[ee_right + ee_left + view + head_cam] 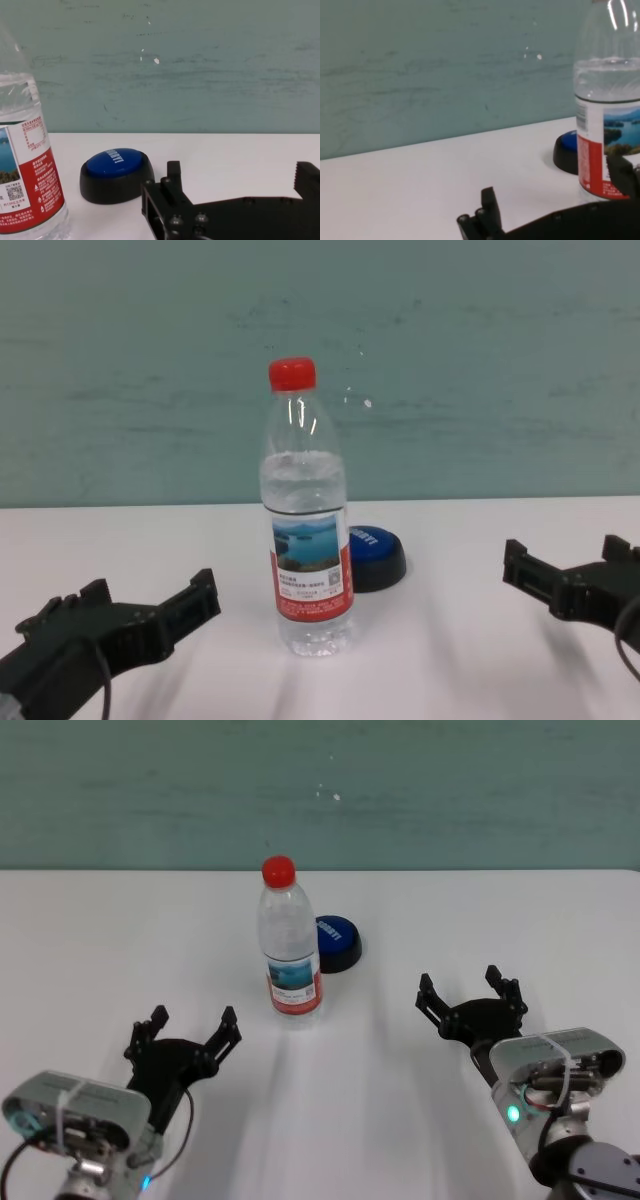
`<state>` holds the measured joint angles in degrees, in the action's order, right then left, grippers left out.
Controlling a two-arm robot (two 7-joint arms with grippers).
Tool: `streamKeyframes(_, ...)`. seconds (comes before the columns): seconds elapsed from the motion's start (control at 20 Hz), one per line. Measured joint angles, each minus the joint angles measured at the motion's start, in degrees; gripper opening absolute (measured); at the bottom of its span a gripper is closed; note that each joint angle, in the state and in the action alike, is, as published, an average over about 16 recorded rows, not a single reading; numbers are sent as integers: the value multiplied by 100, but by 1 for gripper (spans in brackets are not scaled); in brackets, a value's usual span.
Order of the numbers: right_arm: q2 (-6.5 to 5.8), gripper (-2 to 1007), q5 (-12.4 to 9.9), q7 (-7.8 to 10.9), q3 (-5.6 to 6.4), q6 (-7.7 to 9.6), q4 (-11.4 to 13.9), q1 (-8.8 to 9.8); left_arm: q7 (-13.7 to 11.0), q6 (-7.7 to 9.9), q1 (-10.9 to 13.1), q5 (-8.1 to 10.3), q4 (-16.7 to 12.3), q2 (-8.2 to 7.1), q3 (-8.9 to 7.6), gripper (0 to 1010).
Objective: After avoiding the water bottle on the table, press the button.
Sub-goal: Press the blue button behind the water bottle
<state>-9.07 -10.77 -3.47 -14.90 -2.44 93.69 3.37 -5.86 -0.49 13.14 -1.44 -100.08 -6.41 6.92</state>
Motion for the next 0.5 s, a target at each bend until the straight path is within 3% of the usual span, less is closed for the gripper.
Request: streamKeyframes(0.5, 0, 1003, 0, 0, 0, 0, 0, 0, -39, 22, -294, -7, 300, 9, 23, 1004)
